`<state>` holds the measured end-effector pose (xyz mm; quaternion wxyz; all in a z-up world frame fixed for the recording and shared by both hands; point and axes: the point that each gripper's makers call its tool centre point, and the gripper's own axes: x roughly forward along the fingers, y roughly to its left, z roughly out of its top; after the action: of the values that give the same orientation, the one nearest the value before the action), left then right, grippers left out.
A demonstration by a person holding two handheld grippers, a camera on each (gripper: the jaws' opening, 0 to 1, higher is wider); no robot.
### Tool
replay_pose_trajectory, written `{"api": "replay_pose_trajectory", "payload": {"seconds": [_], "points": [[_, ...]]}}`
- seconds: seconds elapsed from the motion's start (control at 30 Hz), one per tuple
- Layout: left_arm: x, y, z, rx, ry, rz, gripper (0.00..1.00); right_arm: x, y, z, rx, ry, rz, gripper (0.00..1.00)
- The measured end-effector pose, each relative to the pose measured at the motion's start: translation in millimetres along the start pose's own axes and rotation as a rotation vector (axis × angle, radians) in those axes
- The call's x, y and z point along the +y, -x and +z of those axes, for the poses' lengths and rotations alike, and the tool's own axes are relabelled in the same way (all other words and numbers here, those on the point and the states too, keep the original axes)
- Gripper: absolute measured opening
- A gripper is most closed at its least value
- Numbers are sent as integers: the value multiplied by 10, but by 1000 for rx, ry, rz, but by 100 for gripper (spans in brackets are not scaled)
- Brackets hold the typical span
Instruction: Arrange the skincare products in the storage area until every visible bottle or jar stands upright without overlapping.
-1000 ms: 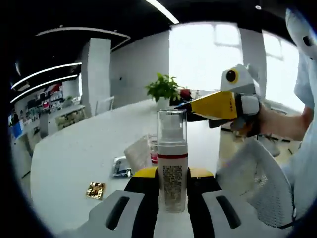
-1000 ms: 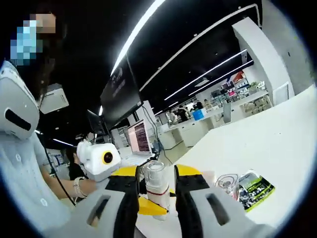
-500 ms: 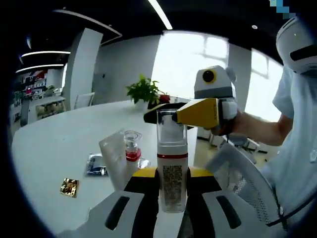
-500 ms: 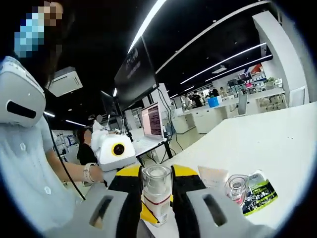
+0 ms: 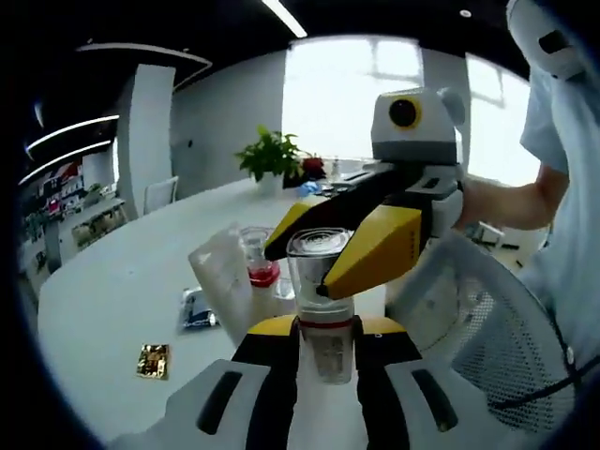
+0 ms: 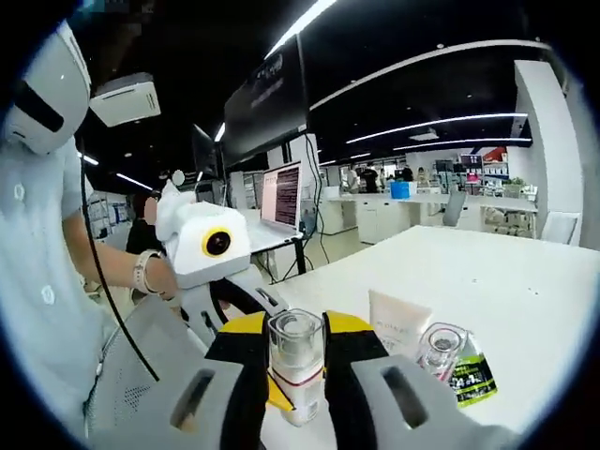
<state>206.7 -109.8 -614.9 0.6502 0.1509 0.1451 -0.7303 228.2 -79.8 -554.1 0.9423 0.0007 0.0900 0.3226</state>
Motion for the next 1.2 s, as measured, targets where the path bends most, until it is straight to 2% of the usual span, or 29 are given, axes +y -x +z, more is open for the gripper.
{"api": "replay_pose_trajectory", "payload": {"seconds": [0.17,0.3,0.43,0.6,0.87,1.1,1.2], "points": [[51,-77,-142,43,-21,5,18,-62,-70,-160,49,16,-2,21],[81,-159,-286,78,-38,-8,17,-90,-97,-323,118,24,-2,21],[127,-225,-394,82,-44,-8,16,-128,-128,-438,169,40,-10,21],[149,-278,-510,75,-11,-14,16,-149,-177,-577,222,60,-15,21],[151,-310,-679,107,-18,-20,16,-144,-194,-744,244,59,-17,21],[139,-355,-772,99,-35,-25,17,-145,-198,-838,266,64,-27,22],[153,-349,-752,84,-27,-24,17,-152,-197,-827,253,61,-34,22]]}}
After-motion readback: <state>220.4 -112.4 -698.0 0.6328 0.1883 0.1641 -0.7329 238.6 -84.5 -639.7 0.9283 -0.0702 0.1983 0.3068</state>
